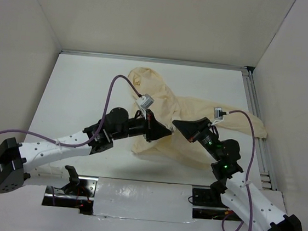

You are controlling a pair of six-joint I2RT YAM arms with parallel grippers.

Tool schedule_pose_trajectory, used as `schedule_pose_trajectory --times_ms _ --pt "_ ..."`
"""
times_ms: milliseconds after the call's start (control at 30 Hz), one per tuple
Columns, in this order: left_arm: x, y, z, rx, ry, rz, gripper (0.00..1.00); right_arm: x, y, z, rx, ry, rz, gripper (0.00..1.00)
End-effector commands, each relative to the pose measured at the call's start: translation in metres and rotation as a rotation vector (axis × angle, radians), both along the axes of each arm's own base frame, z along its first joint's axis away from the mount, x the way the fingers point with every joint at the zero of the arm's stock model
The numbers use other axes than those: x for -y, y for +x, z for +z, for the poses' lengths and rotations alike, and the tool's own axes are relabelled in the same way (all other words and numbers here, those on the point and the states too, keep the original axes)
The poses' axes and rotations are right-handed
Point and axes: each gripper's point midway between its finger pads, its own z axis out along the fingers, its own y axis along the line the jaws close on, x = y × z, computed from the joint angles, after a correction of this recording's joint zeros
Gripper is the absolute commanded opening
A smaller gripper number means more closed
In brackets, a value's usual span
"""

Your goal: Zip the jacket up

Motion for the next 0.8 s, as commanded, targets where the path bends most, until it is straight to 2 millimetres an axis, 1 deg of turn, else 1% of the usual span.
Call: schedule_pose_trajectory --times_ms 0,33,100,133,200,267,300,333,367,400,433,467,500,533,567,600,633,667,700,733,767 --pt "0.006 -0.013 -0.011 0.022 0.017 -0.084 0.0 0.008 0.005 0.043 0.029 0.11 -0.041 0.0" --pt "0.007 -0.012 -0.023 -0.006 0.043 -0.087 0.0 0.008 0.007 0.05 0.026 0.126 -0.043 0.0" --pt "0.011 -0.018 -0.031 -0.021 0.061 -0.111 0.0 0.009 0.008 0.055 -0.003 0.166 -0.035 0.0" --pt "0.014 -0.019 -0.036 -0.016 0.077 -0.119 0.0 0.011 0.012 0.056 -0.013 0.18 -0.053 0.0" --pt "0.018 -0.028 -0.038 -0.015 0.09 -0.141 0.0 0.012 0.017 0.057 -0.024 0.177 -0.073 0.0" --pt "0.018 -0.037 -0.04 -0.011 0.095 -0.169 0.0 0.015 0.024 0.057 -0.016 0.156 -0.115 0.0" --pt "0.018 -0.039 -0.04 -0.007 0.091 -0.179 0.0 0.018 0.025 0.067 0.0 0.158 -0.127 0.0" --pt "0.018 -0.042 -0.04 -0.006 0.092 -0.194 0.0 0.021 0.028 0.071 0.003 0.154 -0.145 0.0" --pt "0.017 -0.044 -0.044 -0.019 0.108 -0.195 0.0 0.021 0.032 0.068 -0.013 0.124 -0.157 0.0" --pt "0.015 -0.045 -0.047 -0.026 0.115 -0.192 0.0 0.021 0.034 0.076 -0.005 0.107 -0.163 0.0" --pt "0.014 -0.041 -0.049 -0.038 0.122 -0.162 0.0 0.019 0.036 0.076 -0.014 0.079 -0.166 0.0" --pt "0.012 -0.038 -0.053 -0.044 0.138 -0.143 0.0 0.015 0.043 0.056 -0.079 -0.016 -0.177 0.0" --pt "0.011 -0.035 -0.053 -0.041 0.142 -0.126 0.0 0.012 0.045 0.061 -0.08 -0.054 -0.169 0.0" --pt "0.009 -0.03 -0.054 -0.046 0.148 -0.088 0.0 0.008 0.046 0.054 -0.102 -0.097 -0.155 0.0" --pt "0.009 -0.026 -0.053 -0.046 0.152 -0.07 0.0 0.004 0.046 0.033 -0.166 -0.178 -0.133 0.0" --pt "0.008 -0.023 -0.054 -0.049 0.158 -0.057 0.0 0.0 0.046 0.027 -0.178 -0.215 -0.113 0.06" --pt "0.007 -0.018 -0.052 -0.068 0.157 -0.043 0.0 -0.005 0.042 0.018 -0.182 -0.277 -0.081 0.19" --pt "0.006 -0.015 -0.051 -0.075 0.159 -0.04 0.0 -0.006 0.042 0.011 -0.191 -0.308 -0.075 0.26" --pt "0.006 -0.013 -0.051 -0.096 0.155 -0.037 0.0 -0.008 0.044 0.001 -0.217 -0.345 -0.068 0.31" --pt "0.005 -0.007 -0.049 -0.102 0.154 -0.026 0.0 -0.01 0.04 -0.012 -0.235 -0.402 -0.052 0.41" --pt "0.004 -0.005 -0.051 -0.111 0.162 -0.023 0.0 -0.011 0.04 -0.016 -0.245 -0.42 -0.047 0.48"
